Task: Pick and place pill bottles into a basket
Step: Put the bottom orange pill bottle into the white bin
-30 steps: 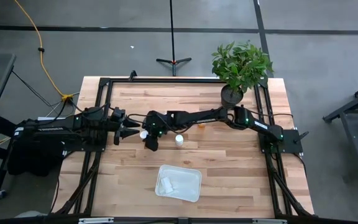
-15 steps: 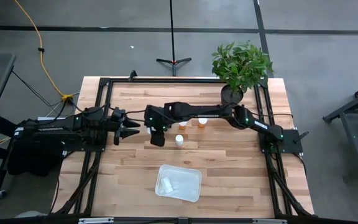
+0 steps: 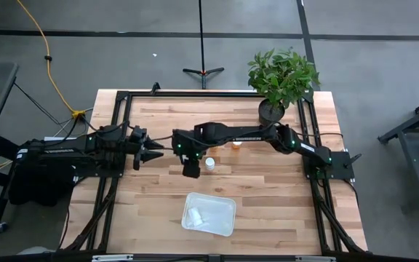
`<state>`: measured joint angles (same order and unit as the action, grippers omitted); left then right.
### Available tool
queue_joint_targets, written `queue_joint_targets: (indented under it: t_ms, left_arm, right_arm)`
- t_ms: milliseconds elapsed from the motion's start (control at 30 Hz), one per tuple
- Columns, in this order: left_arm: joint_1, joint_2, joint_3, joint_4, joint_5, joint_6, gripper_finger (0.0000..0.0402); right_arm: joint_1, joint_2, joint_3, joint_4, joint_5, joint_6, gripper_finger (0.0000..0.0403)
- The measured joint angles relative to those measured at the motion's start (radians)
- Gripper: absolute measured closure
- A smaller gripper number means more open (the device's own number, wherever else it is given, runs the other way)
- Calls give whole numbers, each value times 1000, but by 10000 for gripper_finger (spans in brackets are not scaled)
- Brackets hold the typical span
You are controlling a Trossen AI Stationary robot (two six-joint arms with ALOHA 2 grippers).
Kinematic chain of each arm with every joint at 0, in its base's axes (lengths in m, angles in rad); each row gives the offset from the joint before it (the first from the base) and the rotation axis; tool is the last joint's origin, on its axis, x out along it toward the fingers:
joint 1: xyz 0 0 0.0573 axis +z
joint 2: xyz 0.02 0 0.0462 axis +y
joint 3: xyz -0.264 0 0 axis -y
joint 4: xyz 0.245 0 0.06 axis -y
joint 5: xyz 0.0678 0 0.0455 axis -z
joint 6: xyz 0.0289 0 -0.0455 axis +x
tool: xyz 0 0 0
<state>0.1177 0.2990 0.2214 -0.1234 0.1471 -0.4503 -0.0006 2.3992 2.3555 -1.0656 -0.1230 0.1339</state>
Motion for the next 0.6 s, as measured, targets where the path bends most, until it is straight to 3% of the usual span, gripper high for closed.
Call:
queue_joint_targets:
  t_ms: [600]
  left_arm:
    - [0, 0, 0, -12, 0, 0, 186]
  right_arm:
    - [160, -92, 1, -167, -9, 153, 248]
